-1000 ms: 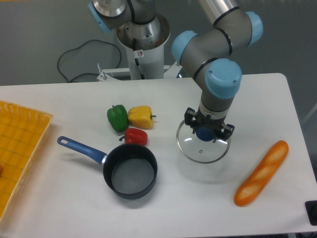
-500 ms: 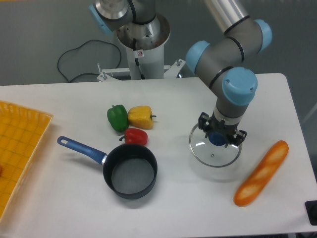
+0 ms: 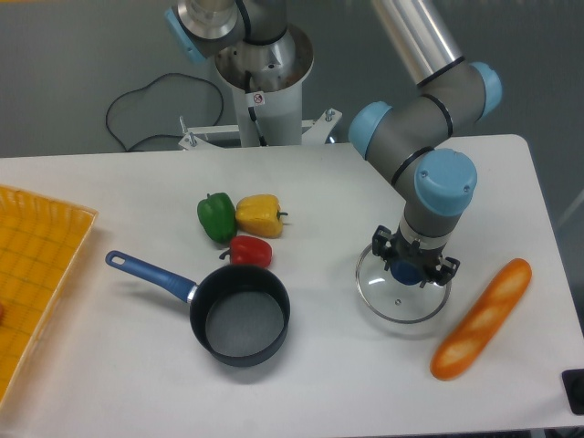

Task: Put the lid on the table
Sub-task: 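Lower the held glass lid flat onto the table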

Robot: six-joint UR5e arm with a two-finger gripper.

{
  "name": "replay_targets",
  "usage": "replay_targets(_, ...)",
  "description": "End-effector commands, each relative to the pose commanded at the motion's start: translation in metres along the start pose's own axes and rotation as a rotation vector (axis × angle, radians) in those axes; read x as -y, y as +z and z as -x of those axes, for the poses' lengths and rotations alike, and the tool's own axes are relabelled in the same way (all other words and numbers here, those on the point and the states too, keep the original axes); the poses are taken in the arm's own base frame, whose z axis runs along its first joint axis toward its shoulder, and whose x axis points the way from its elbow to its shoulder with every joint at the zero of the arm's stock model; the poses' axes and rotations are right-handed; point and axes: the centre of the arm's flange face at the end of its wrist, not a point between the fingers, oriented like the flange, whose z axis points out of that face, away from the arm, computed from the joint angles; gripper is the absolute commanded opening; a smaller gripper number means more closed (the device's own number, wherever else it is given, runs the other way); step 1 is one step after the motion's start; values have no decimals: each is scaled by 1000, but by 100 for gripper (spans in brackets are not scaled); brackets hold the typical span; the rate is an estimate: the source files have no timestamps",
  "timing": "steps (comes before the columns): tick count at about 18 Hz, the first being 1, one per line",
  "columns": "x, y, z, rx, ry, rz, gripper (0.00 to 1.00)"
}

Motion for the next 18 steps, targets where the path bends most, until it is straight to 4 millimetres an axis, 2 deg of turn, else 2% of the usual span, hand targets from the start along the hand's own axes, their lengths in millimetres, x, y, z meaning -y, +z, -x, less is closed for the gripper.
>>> replay_targets(18, 5, 26, -5, -6, -6, -2, 49)
